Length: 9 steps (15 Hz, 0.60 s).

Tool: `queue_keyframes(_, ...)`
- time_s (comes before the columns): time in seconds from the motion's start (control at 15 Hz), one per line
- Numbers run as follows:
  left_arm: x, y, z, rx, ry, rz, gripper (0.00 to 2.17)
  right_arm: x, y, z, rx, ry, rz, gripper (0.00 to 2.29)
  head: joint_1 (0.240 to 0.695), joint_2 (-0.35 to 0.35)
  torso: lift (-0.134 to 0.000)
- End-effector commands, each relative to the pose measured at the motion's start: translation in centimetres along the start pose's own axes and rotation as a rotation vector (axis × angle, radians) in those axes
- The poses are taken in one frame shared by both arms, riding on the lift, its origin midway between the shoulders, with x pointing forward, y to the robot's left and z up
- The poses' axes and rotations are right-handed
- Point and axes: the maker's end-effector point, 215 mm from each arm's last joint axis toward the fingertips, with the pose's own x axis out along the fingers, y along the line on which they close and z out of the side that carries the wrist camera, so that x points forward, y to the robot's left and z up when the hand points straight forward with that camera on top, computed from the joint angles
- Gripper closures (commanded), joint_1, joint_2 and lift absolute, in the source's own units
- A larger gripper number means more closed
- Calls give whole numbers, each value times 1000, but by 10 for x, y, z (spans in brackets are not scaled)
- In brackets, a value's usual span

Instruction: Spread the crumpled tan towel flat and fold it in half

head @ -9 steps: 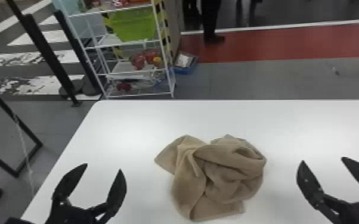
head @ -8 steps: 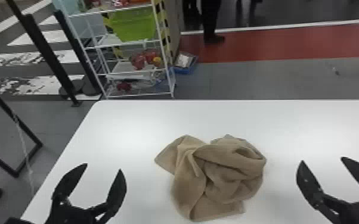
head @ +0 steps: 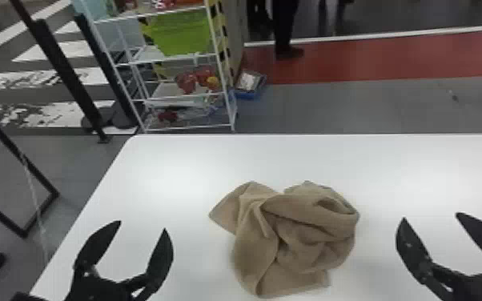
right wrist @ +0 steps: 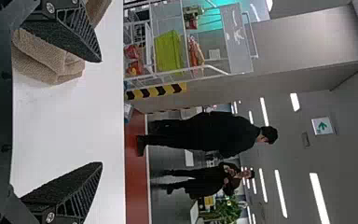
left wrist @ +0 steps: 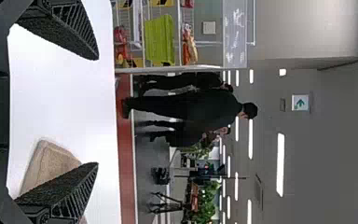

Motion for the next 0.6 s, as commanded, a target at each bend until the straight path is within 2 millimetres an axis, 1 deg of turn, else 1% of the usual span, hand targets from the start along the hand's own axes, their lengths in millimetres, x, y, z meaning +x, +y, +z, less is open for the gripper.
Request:
queue_keyframes(0.0, -1, -2, 0, -4, 1, -2, 76, -1, 3, 0, 1, 0, 4, 97, 695, 222, -123)
queue_keyframes(0.07, -1, -2, 0, -4, 1, -2, 76, -1, 4, -2, 0, 5, 7, 97, 695, 222, -123)
queue_keyframes(0.13, -1, -3, 0, -4, 1, -6, 76, -1, 10, -2, -11, 8, 20, 97, 695, 223, -123)
queue_keyframes(0.27, -1, -3, 0, -4, 1, -6, 76, 1, 27, 0, -51, 12, 62, 97, 695, 227, -123)
queue_keyframes(0.4, -1, -4, 0, -4, 1, -7, 76, 5, 55, 6, -105, 11, 125, 97, 695, 254, -123)
queue_keyframes(0.53, -1, -4, 3, -3, -5, -9, 76, 7, 87, 4, -162, 36, 200, 97, 695, 285, -123)
